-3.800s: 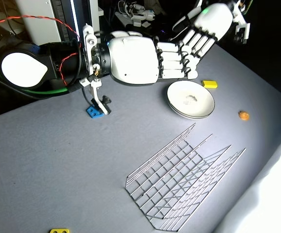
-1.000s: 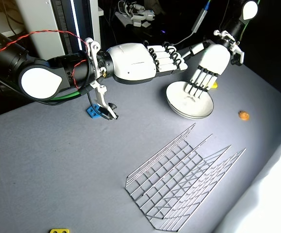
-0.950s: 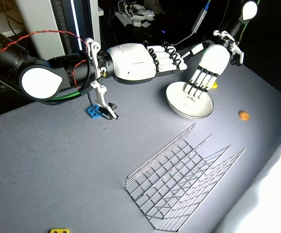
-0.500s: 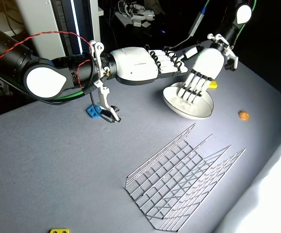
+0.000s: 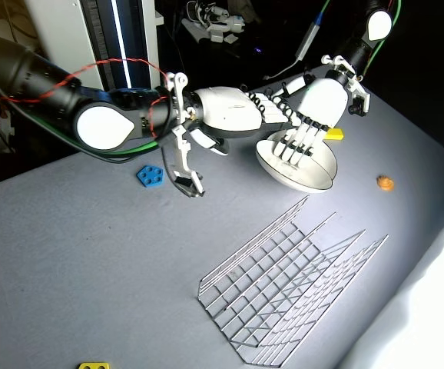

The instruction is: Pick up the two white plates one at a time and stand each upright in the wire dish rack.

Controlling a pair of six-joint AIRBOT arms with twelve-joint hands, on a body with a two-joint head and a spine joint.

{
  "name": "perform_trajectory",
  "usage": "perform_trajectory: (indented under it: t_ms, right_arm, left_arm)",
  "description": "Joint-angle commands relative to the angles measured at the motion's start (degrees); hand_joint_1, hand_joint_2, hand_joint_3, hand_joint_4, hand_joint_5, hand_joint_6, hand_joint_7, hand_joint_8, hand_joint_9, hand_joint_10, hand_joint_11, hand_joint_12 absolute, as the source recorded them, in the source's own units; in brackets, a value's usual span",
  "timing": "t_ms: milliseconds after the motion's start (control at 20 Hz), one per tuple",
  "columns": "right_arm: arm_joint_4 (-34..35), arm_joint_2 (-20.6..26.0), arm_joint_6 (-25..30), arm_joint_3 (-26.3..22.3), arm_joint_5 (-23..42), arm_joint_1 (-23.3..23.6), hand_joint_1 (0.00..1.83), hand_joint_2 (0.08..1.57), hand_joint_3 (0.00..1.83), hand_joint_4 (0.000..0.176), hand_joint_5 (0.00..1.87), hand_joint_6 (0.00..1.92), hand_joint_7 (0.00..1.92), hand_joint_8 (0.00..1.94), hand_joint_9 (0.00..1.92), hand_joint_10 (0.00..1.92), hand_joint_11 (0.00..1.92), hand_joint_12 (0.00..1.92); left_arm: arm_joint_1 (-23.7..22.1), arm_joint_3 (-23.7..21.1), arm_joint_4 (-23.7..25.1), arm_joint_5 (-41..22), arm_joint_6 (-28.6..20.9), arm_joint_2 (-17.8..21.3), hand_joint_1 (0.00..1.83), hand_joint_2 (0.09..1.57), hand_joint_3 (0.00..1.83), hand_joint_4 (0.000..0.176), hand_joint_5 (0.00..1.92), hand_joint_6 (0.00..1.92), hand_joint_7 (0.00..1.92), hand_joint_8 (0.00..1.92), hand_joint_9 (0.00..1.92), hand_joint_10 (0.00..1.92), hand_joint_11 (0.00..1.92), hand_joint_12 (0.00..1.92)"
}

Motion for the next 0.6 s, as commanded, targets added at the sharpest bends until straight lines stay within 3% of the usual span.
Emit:
perform_trajectory:
  t_ms: [0,150,550]
  right_arm:
    - [1.3,-0.4,-0.4,0.3,3.3,0.7,1.23,0.96,0.00,0.000,0.00,0.00,0.00,0.00,0.00,0.00,0.00,0.47]
    - [1.5,-3.0,-1.3,3.1,1.1,0.8,1.24,0.98,0.00,0.000,0.00,0.00,0.00,0.00,0.00,0.00,0.00,0.40]
    - [3.4,-9.9,-2.0,11.9,0.4,1.6,1.27,1.00,0.00,0.000,0.00,0.00,0.00,0.00,0.00,0.00,0.00,0.56]
  left_arm:
    - [-0.4,-0.5,-2.0,-2.2,-0.2,-0.2,0.00,1.02,0.00,0.000,0.00,0.00,0.00,0.00,0.00,0.00,0.00,0.00]
    - [-0.7,-0.7,-2.0,-2.0,-0.3,-0.1,0.00,1.02,0.00,0.000,0.00,0.00,0.00,0.00,0.00,0.00,0.00,0.00]
    - [-1.6,-1.1,-2.0,-1.6,-0.8,-0.7,0.00,1.03,0.00,0.000,0.00,0.00,0.00,0.00,0.00,0.00,0.00,0.00]
